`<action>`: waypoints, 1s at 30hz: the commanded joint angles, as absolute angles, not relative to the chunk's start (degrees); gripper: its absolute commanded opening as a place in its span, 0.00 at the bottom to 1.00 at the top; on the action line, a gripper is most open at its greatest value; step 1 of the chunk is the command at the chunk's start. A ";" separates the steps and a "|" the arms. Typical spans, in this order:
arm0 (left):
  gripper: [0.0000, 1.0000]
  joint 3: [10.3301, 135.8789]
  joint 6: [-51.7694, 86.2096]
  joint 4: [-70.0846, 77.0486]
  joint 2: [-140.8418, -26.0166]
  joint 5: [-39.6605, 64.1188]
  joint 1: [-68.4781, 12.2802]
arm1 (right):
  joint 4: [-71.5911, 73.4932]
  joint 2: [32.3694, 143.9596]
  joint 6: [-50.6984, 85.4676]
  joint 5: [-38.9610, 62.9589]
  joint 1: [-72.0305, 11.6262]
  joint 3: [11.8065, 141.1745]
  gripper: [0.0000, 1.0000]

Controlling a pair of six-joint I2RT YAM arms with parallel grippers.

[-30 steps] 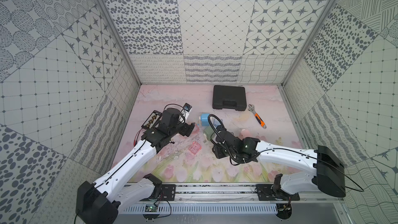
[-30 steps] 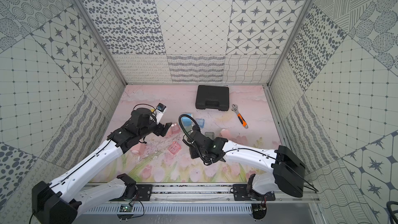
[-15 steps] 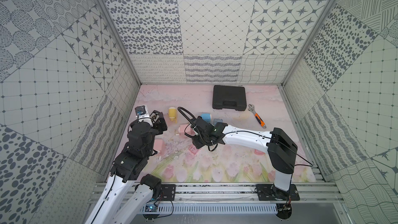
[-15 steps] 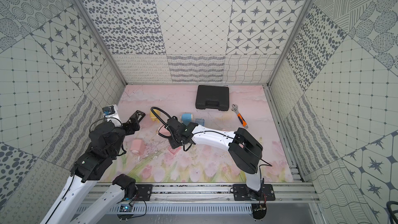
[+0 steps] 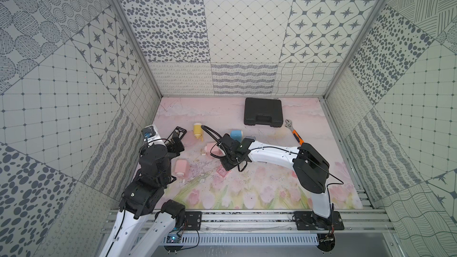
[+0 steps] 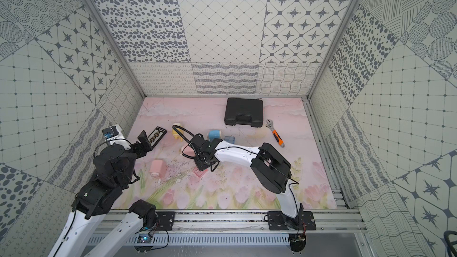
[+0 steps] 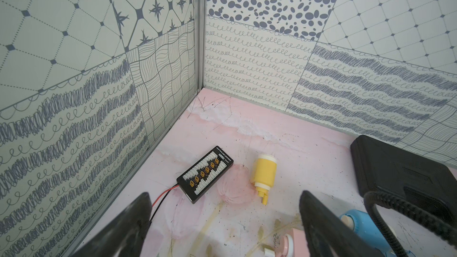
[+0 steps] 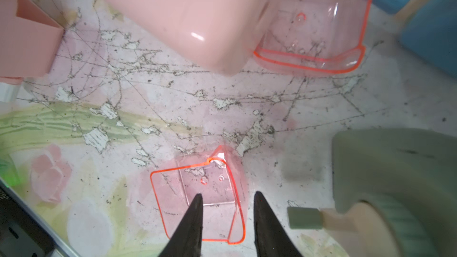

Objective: Put the tray back into the pencil sharpener
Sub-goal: Pick up the container from the center of the board.

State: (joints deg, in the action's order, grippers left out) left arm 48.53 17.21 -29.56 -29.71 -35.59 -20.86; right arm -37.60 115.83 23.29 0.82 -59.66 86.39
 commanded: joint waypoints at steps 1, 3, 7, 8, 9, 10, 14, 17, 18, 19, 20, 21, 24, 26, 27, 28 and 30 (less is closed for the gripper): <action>0.93 49.59 20.03 -33.01 -28.64 -37.72 -20.34 | -37.85 117.55 22.08 0.15 -60.19 88.89 0.33; 0.92 49.50 21.44 -34.78 -27.70 -37.53 -20.38 | -37.86 117.95 22.24 -0.51 -60.34 88.77 0.31; 0.92 48.94 21.75 -35.20 -26.15 -37.79 -20.37 | -37.77 118.52 22.34 -0.87 -60.41 88.88 0.27; 0.92 49.09 21.61 -35.24 -26.23 -37.72 -20.37 | -37.94 118.65 22.28 -1.12 -60.45 88.90 0.26; 0.92 49.35 21.62 -35.24 -26.40 -37.69 -20.39 | -38.09 118.80 22.11 -1.69 -60.52 88.95 0.26; 0.92 49.65 21.68 -35.40 -26.74 -37.53 -20.37 | -38.13 118.92 22.02 -2.52 -60.44 88.95 0.25; 0.91 49.99 22.49 -35.04 -27.40 -36.75 -20.37 | -38.02 119.40 21.58 -3.25 -60.55 88.92 0.21; 0.91 50.14 22.54 -34.59 -27.83 -35.95 -20.33 | -38.27 119.48 21.58 -4.14 -60.60 88.71 0.20; 0.91 50.29 22.80 -34.62 -27.86 -35.73 -20.39 | -38.16 119.20 21.75 -4.30 -60.57 88.49 0.18; 0.91 50.48 22.92 -34.62 -27.96 -35.59 -20.35 | -37.78 118.87 21.87 -4.23 -60.57 88.13 0.17; 0.91 50.63 22.94 -34.67 -28.00 -35.54 -20.34 | -37.38 118.51 22.04 -4.09 -60.58 87.72 0.15; 0.91 50.91 22.94 -34.79 -28.11 -35.59 -20.39 | -37.10 118.06 22.14 -4.04 -60.64 87.43 0.12; 0.91 51.14 22.27 -33.84 -28.33 -35.60 -20.35 | -36.85 116.59 22.41 -4.09 -61.05 86.90 0.07; 0.91 50.91 21.03 -32.23 -28.82 -35.38 -20.34 | -36.07 114.72 22.95 -4.04 -61.24 85.84 0.04; 0.91 50.92 19.84 -31.08 -29.44 -35.15 -20.39 | -35.57 113.45 23.50 -3.87 -61.34 85.17 0.04; 0.91 51.13 18.92 -30.20 -30.15 -35.12 -20.39 | -35.21 111.93 24.24 -3.63 -61.60 84.32 0.03; 0.91 51.75 16.75 -28.28 -31.75 -34.74 -20.39 | -35.07 108.56 25.78 -4.24 -62.44 82.31 0.04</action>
